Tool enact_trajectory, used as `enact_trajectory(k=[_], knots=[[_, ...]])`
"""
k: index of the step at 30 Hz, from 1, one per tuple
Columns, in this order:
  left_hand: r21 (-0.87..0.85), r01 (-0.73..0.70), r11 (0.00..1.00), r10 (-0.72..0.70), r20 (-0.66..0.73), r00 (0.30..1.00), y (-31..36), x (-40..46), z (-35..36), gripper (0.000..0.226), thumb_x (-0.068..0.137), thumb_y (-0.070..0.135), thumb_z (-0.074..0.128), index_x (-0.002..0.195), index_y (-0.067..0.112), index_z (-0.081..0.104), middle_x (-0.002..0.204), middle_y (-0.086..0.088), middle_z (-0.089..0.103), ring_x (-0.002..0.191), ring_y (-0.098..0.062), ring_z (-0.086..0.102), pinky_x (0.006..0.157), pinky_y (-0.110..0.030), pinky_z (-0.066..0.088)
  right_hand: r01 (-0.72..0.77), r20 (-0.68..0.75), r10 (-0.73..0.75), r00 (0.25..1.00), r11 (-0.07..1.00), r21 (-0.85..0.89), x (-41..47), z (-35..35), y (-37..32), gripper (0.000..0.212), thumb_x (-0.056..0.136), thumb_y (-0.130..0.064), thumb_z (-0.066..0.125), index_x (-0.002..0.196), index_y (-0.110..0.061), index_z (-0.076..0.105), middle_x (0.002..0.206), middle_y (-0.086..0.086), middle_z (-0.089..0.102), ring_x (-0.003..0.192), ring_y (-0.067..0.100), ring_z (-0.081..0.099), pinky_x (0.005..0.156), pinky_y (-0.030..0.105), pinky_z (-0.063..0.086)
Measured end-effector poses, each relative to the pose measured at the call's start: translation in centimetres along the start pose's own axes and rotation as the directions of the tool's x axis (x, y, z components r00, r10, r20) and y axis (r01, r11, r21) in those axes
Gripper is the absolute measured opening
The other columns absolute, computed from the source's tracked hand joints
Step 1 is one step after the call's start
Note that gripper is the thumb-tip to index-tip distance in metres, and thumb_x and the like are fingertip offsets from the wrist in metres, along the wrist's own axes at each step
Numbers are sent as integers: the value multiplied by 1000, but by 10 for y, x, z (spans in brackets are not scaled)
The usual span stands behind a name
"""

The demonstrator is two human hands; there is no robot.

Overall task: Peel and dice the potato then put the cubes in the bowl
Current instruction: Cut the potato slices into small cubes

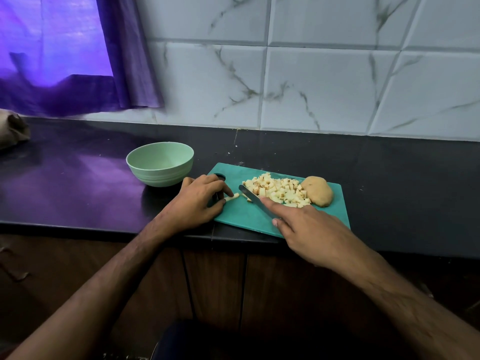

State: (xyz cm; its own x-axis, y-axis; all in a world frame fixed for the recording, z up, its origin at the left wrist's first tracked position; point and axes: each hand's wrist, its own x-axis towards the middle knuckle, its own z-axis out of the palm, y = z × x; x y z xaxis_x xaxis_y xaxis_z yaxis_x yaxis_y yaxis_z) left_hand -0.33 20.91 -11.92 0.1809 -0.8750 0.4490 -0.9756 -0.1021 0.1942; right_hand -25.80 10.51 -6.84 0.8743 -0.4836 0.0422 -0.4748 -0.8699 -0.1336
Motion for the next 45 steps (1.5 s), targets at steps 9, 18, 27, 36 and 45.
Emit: enact_trajectory(k=[9, 18, 27, 36, 45], knots=[[-4, 1, 1000, -1, 5, 1000, 0, 0, -3, 27, 91, 21, 65, 115, 32, 69, 104, 21, 48, 110, -5, 50, 78, -32, 20, 12, 51, -11, 999, 1000, -24, 8, 1, -7, 52, 110, -40, 31, 158, -51, 13, 74, -8, 49, 63, 6, 46, 53, 27, 33], [8, -14, 1000, 14, -30, 999, 1, -3, -4, 17, 92, 31, 67, 109, 34, 70, 99, 21, 50, 102, -6, 53, 76, -33, 24, 5, 36, -3, 999, 999, -47, 22, -7, -16, 52, 111, -40, 30, 158, -50, 12, 73, -8, 47, 62, 6, 45, 55, 28, 38], [16, -13, 1000, 14, -38, 999, 1, -3, -4, 16, 92, 30, 68, 107, 32, 72, 98, 19, 53, 100, -7, 54, 79, -36, 31, 36, 52, -34, 998, 998, -51, -4, -4, -16, 53, 110, -40, 30, 158, -50, 11, 72, -12, 41, 62, 5, 41, 54, 26, 31], [50, 21, 999, -17, -78, 997, 2, -6, -6, 9, 88, 33, 69, 98, 34, 68, 92, 19, 56, 93, -8, 53, 76, -36, 29, 25, 61, -23, 998, 999, -43, 19, -9, -19, 51, 110, -40, 31, 157, -52, 15, 78, -6, 54, 66, 8, 51, 54, 30, 37], [27, 62, 998, -59, -102, 993, -1, -7, -6, 8, 87, 42, 71, 91, 35, 70, 88, 17, 58, 90, -5, 52, 78, -37, 32, 63, 46, -59, 997, 996, -70, -5, 0, -28, 54, 111, -38, 30, 160, -46, 10, 73, -11, 45, 63, 5, 42, 53, 24, 28]])
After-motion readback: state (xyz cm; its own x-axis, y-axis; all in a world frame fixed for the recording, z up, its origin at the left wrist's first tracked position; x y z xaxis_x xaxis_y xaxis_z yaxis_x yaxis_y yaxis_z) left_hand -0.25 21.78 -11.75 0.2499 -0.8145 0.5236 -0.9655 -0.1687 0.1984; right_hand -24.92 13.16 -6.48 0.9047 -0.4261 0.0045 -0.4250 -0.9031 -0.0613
